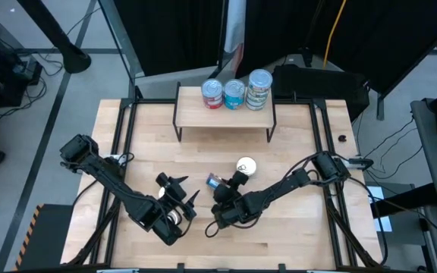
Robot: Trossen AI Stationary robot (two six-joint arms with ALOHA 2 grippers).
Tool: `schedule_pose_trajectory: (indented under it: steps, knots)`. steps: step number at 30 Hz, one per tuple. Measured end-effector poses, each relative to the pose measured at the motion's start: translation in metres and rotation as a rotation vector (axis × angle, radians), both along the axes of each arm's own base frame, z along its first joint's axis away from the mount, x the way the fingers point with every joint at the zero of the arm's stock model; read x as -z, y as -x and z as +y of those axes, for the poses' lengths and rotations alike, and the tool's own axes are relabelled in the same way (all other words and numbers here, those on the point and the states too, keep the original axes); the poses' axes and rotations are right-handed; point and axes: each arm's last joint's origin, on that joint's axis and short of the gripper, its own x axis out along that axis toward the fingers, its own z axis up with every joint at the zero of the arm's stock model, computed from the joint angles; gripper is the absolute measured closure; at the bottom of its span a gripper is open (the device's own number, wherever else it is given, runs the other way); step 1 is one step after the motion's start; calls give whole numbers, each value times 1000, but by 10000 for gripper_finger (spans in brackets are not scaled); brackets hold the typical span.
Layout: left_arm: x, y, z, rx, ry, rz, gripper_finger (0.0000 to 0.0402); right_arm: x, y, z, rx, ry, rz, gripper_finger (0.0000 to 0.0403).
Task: Stack canned seafood by type on shelf
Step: Put the blue pink tuna can on the shelf
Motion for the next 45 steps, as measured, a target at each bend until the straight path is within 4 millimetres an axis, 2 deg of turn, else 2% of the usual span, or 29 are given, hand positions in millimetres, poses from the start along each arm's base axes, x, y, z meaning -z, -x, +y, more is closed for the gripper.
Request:
schedule_pose_trajectory:
  steps: [5, 8, 15, 19, 22, 25, 28, 33, 37, 42, 45]
  knots:
    - [-2, 0, 4, 10, -16, 38, 100, -10, 5, 2, -66, 7, 71, 221]
    - [-11, 2, 1, 104, 9, 134, 100, -27, 13, 4, -126, -11, 125, 217]
    - [-32, 3, 2, 256, -75, 212, 90, -95, 39, 8, -253, 33, 118, 226]
    - [-37, -7, -2, 368, -110, 231, 50, -138, 57, 7, -336, 31, 61, 221]
    - [-57, -18, -10, 454, -178, 159, 16, -163, 69, 6, -403, 36, 26, 223]
    - [-74, -25, -13, 441, -302, 107, 5, -180, 76, 5, -440, 37, -20, 223]
    - [-81, -31, -10, 448, -348, 88, 9, -191, 81, 4, -470, 30, -51, 220]
    - [-84, -45, 10, 463, -298, 83, 10, -195, 82, 10, -538, 20, -64, 221]
    - [-85, -54, 18, 552, -201, 55, 10, -195, 83, 11, -552, 20, -59, 219]
    - [-83, -57, 24, 544, -170, 62, 16, -195, 82, 10, -559, 36, -52, 221]
    - [-83, -57, 24, 544, -170, 62, 40, -195, 82, 10, -568, 46, -45, 219]
